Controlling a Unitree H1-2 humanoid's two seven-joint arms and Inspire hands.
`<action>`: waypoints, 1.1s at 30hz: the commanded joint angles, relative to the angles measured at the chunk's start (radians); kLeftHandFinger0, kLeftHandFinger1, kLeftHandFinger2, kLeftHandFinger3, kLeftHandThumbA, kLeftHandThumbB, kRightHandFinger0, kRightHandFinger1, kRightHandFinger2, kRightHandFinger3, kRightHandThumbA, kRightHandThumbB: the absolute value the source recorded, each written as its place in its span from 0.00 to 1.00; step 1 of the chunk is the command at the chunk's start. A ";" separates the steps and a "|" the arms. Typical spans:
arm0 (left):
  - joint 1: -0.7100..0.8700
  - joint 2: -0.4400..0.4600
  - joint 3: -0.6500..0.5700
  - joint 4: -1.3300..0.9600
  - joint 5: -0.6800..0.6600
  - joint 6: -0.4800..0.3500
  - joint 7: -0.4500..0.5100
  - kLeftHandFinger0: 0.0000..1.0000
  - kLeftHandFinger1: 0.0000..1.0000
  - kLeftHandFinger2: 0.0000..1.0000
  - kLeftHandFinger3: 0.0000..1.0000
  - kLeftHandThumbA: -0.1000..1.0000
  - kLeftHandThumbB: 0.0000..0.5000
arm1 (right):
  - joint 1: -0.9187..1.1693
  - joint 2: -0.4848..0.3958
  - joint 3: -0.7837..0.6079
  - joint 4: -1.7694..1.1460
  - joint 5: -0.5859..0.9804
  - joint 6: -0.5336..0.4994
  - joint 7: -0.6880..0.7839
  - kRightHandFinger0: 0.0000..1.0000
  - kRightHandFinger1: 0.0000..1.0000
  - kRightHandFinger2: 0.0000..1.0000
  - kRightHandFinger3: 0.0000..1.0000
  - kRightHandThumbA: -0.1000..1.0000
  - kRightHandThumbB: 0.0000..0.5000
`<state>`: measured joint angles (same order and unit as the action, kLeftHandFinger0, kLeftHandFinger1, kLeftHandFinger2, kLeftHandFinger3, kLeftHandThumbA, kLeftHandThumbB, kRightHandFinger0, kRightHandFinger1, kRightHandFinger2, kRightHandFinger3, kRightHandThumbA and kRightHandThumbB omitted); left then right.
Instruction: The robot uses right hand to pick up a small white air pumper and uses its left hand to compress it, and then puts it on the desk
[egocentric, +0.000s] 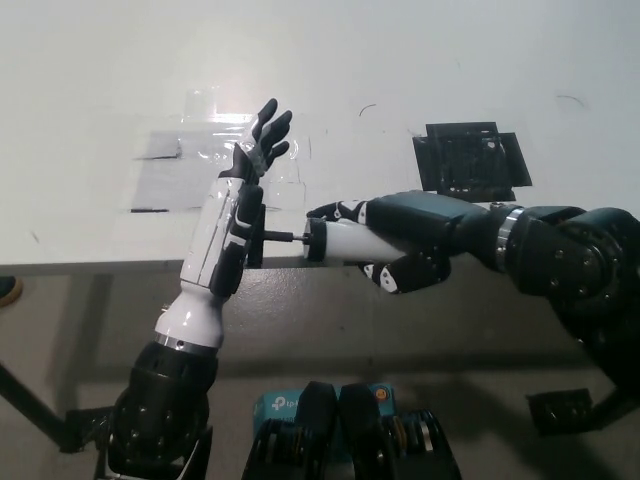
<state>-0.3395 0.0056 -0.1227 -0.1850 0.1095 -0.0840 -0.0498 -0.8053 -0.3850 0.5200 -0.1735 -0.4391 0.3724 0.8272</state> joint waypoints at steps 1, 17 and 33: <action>-0.021 -0.016 -0.019 -0.030 0.002 0.005 -0.014 1.00 1.00 1.00 1.00 1.00 0.68 | -0.077 0.013 -0.004 -0.010 -0.002 0.007 0.015 0.10 0.52 0.74 0.62 0.00 0.29; -0.007 -0.009 -0.021 -0.021 0.007 -0.008 -0.016 1.00 1.00 1.00 1.00 1.00 0.64 | -0.073 0.038 -0.005 0.008 -0.007 0.004 0.008 0.00 0.06 0.14 0.20 0.00 0.29; 0.019 0.122 0.158 0.076 -0.087 -0.116 0.004 1.00 1.00 1.00 1.00 1.00 0.59 | -0.092 -0.116 -0.129 0.167 -0.011 -0.154 -0.072 0.07 0.54 0.81 0.96 0.00 0.24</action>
<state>-0.3215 0.1078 0.0040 -0.1200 0.0691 -0.1215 -0.0522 -0.8257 -0.4657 0.4386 -0.0411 -0.4458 0.3205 0.8292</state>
